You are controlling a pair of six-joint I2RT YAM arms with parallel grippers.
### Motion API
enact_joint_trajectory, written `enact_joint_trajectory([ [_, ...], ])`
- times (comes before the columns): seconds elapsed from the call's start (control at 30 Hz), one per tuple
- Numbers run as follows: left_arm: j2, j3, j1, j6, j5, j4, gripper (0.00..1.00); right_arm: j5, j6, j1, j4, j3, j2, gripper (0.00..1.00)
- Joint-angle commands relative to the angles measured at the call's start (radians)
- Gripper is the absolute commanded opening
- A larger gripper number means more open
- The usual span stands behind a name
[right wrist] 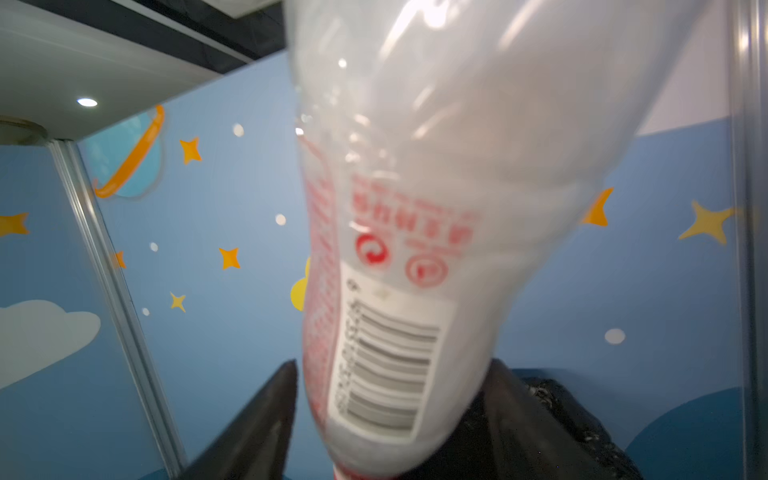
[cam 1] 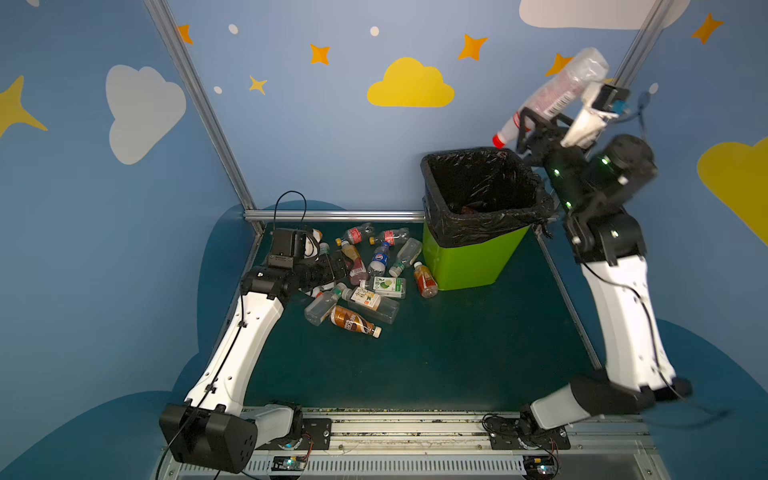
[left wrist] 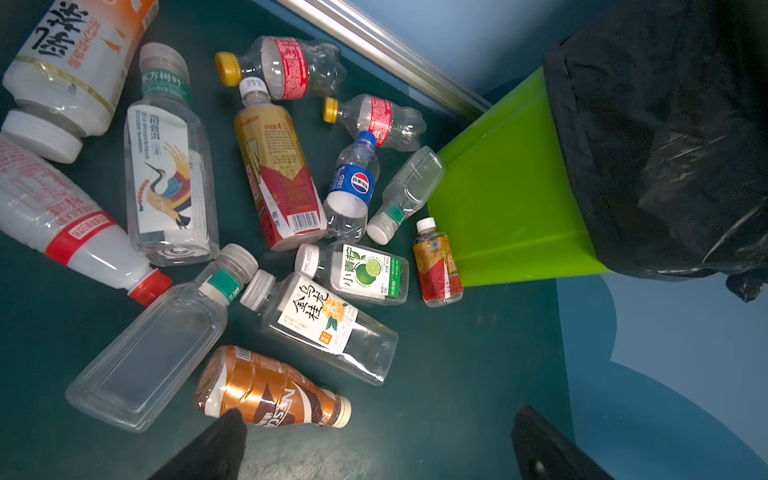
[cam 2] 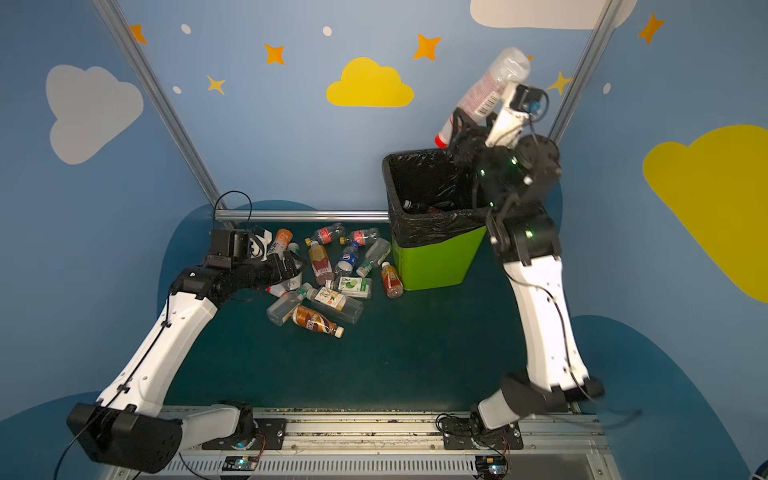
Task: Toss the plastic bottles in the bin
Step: 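Lift the white red-cap bottle over the bin and open the right gripper, then grasp the brown Nescafe bottle with left gripper while right arm returns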
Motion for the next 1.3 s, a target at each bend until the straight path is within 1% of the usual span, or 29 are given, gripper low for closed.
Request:
enact_joint_trajectory([
  [0.0,-0.012,0.018,0.005,0.024,-0.003,-0.06,1.0,0.05,-0.025,-0.005,-0.226,0.008,0.029,0.89],
  [0.1,-0.035,0.011,0.005,0.028,-0.019,-0.085,1.0,0.099,-0.028,-0.011,-0.131,-0.102,-0.056,0.89],
  [0.17,-0.049,0.008,0.005,0.031,-0.025,-0.095,1.0,0.102,-0.027,-0.016,-0.101,-0.142,-0.109,0.89],
  [0.33,-0.045,-0.006,0.005,0.02,-0.028,-0.114,0.99,0.04,-0.014,-0.012,-0.105,-0.191,-0.2,0.89],
  [0.4,-0.035,-0.028,0.005,-0.018,-0.039,-0.132,0.94,-0.006,-0.011,-0.002,-0.128,-0.227,-0.23,0.89],
  [0.47,-0.024,-0.053,0.005,-0.051,-0.045,-0.164,0.87,-0.079,-0.029,0.02,-0.156,-0.268,-0.259,0.87],
  [0.53,-0.009,-0.084,0.005,-0.081,-0.044,-0.205,0.82,-0.16,-0.083,0.064,-0.2,-0.306,-0.277,0.86],
  [0.57,-0.006,-0.109,0.003,-0.099,-0.039,-0.218,0.81,-0.197,-0.13,0.1,-0.231,-0.323,-0.283,0.86],
  [0.63,-0.013,-0.165,0.002,-0.135,-0.024,-0.221,0.81,-0.234,-0.225,0.185,-0.307,-0.346,-0.287,0.86],
  [0.7,-0.031,-0.229,-0.005,-0.18,-0.021,-0.208,0.8,-0.245,-0.307,0.274,-0.379,-0.379,-0.286,0.86],
  [0.77,-0.046,-0.278,-0.012,-0.216,-0.024,-0.197,0.81,-0.27,-0.324,0.348,-0.44,-0.406,-0.274,0.86],
  [0.9,-0.058,-0.343,-0.035,-0.272,-0.043,-0.171,0.86,-0.302,-0.281,0.467,-0.474,-0.524,-0.263,0.86],
  [1.03,-0.035,-0.364,-0.061,-0.31,-0.073,-0.131,0.89,-0.307,-0.222,0.549,-0.471,-0.635,-0.249,0.87],
  [1.13,-0.023,-0.377,-0.074,-0.342,-0.103,-0.08,0.89,-0.331,-0.162,0.577,-0.464,-0.701,-0.241,0.86],
  [1.27,0.002,-0.413,-0.081,-0.381,-0.125,-0.004,0.86,-0.364,-0.085,0.585,-0.451,-0.792,-0.234,0.86],
])
